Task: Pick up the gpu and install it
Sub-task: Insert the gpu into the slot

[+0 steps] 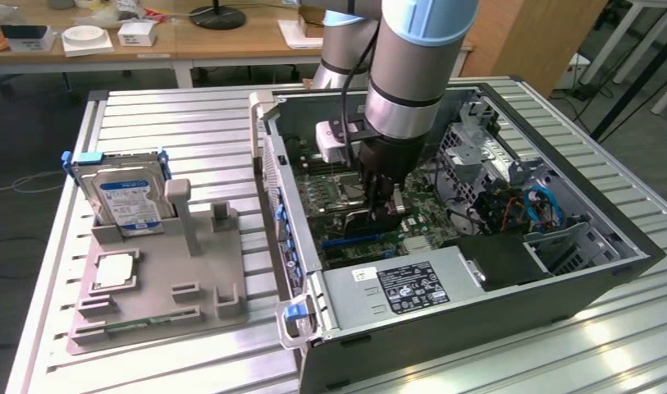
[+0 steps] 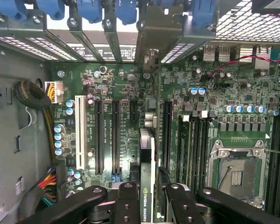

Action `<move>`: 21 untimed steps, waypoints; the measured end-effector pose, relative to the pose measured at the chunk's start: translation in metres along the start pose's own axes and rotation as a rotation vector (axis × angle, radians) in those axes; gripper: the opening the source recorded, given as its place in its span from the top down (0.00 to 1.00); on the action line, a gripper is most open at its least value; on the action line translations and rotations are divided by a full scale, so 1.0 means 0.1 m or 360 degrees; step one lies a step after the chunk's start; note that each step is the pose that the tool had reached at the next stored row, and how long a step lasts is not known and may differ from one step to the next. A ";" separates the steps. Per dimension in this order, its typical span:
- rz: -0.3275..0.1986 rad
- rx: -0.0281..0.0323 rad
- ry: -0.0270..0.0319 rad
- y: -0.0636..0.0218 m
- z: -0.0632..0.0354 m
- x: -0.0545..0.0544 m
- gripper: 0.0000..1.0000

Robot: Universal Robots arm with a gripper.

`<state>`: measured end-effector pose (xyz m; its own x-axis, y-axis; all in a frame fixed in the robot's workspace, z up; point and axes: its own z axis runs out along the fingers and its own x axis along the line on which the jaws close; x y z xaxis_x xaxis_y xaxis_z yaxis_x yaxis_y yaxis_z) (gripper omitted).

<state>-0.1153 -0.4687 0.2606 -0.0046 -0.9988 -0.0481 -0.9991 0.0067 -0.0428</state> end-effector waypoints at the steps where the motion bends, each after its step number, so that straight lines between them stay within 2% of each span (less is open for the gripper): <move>1: 0.0000 0.00000 0.00000 0.000 0.000 0.00 0.74; 21: 0.0000 0.00001 0.00000 0.017 0.050 -0.01 0.74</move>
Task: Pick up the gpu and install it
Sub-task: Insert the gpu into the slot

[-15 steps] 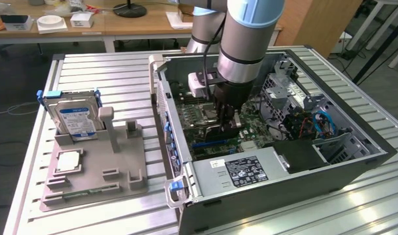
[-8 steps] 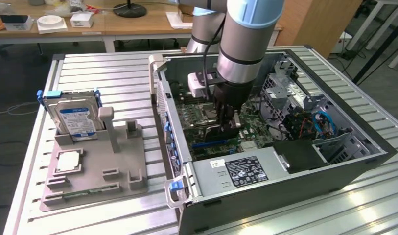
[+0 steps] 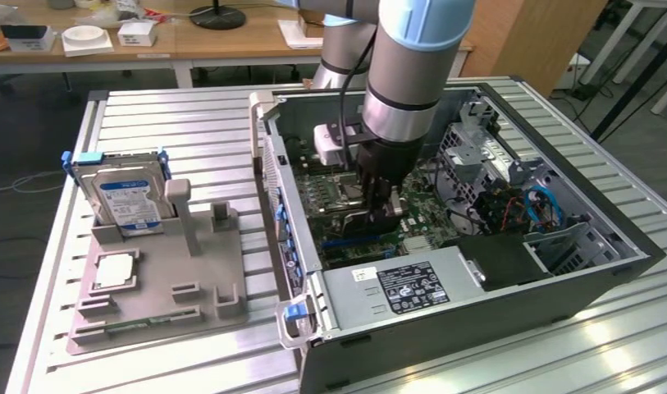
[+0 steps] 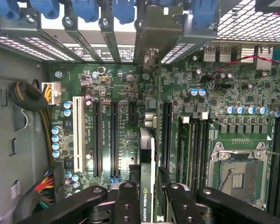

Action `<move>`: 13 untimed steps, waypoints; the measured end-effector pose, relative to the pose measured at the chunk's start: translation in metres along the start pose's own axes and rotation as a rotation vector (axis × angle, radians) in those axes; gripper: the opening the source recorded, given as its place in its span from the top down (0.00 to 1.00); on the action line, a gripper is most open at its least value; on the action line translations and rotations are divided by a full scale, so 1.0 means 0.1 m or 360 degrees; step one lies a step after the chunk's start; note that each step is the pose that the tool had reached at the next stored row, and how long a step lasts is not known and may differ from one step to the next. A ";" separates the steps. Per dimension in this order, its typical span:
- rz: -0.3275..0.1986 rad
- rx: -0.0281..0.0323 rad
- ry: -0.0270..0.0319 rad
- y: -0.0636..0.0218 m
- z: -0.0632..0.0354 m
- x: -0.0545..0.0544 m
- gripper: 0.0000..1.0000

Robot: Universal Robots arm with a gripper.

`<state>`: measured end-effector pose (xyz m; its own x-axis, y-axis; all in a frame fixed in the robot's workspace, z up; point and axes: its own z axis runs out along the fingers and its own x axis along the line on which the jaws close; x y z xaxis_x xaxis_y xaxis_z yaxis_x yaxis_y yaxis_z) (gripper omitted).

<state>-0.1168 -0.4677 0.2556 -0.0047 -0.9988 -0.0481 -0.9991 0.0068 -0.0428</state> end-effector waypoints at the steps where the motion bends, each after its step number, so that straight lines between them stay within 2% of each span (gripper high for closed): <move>1: 0.0000 0.00001 -0.00001 0.002 0.005 0.00 0.74; 13: 0.0000 0.00000 0.00008 0.007 0.029 0.00 0.74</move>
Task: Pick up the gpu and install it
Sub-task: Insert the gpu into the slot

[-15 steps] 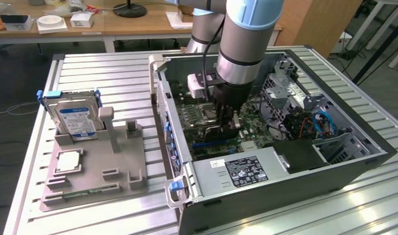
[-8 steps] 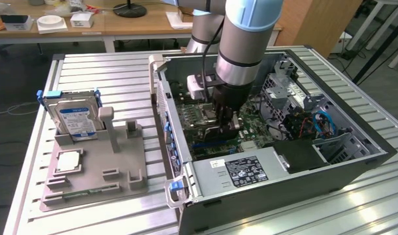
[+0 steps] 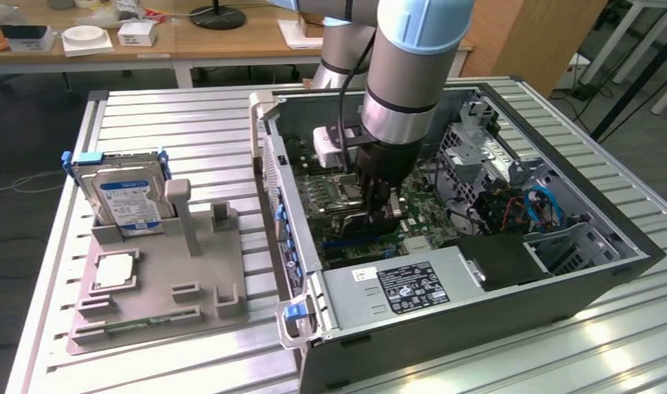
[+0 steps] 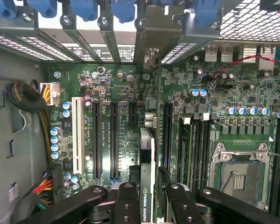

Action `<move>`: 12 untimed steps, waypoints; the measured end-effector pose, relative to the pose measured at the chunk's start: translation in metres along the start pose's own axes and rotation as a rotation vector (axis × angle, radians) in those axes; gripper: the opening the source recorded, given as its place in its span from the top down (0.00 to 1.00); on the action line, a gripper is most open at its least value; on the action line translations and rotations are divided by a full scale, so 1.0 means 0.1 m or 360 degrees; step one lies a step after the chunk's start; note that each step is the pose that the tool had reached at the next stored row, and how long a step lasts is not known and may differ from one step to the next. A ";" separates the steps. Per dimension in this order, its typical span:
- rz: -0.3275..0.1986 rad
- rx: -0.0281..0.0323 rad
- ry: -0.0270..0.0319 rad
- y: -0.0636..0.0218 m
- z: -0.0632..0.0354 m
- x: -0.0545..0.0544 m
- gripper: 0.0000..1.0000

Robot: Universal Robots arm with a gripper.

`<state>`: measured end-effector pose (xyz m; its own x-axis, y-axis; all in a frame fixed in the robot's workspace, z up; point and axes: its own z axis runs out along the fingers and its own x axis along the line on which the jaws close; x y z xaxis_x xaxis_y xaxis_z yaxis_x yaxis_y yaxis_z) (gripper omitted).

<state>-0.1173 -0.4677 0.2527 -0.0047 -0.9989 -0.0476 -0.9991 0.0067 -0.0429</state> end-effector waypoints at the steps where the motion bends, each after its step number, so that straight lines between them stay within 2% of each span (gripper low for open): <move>1: 0.0000 0.00004 -0.00001 0.000 0.001 0.00 0.74; 12: 0.0000 0.00016 -0.00006 0.000 0.012 0.00 0.74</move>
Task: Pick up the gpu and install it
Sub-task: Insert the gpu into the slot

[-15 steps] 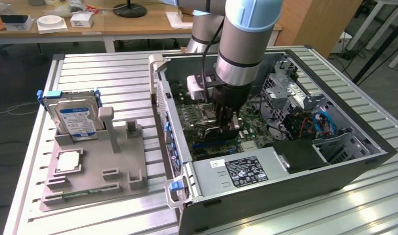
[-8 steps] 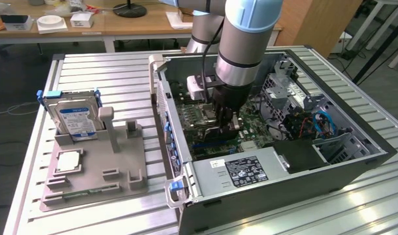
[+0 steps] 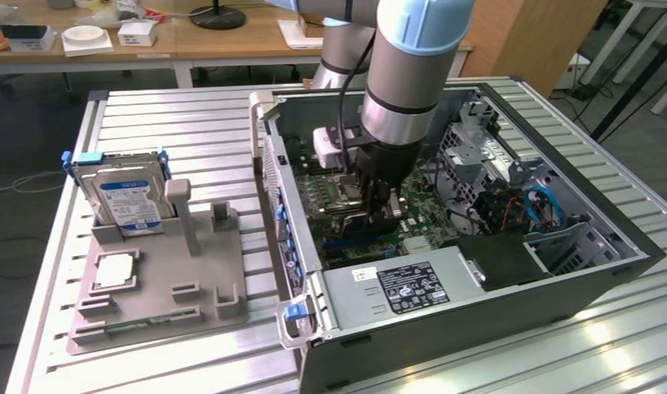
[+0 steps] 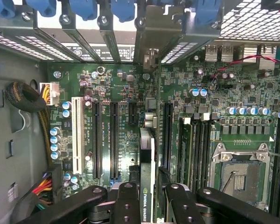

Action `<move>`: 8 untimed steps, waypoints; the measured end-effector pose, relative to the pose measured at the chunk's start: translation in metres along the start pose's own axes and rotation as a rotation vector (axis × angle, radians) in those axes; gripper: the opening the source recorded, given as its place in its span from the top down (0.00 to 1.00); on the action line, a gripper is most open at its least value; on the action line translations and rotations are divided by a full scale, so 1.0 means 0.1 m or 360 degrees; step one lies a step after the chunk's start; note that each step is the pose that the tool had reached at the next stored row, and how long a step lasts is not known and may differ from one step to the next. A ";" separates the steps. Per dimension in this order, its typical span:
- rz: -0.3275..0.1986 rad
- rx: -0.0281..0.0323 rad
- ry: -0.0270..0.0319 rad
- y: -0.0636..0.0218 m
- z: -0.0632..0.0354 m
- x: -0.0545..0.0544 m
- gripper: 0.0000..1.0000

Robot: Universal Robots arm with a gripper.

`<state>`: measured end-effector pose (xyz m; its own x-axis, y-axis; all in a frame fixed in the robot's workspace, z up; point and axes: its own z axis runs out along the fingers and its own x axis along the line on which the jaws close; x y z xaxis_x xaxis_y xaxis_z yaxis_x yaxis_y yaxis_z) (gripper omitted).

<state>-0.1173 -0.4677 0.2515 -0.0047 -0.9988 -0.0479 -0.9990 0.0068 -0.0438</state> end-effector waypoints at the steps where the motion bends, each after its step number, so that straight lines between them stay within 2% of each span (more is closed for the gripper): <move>1: 0.0000 0.00002 0.00000 0.000 0.003 0.00 0.74; 8: 0.0000 0.00007 0.00010 0.001 0.025 0.00 0.74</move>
<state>-0.1172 -0.4678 0.2490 -0.0045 -0.9989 -0.0473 -0.9990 0.0066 -0.0443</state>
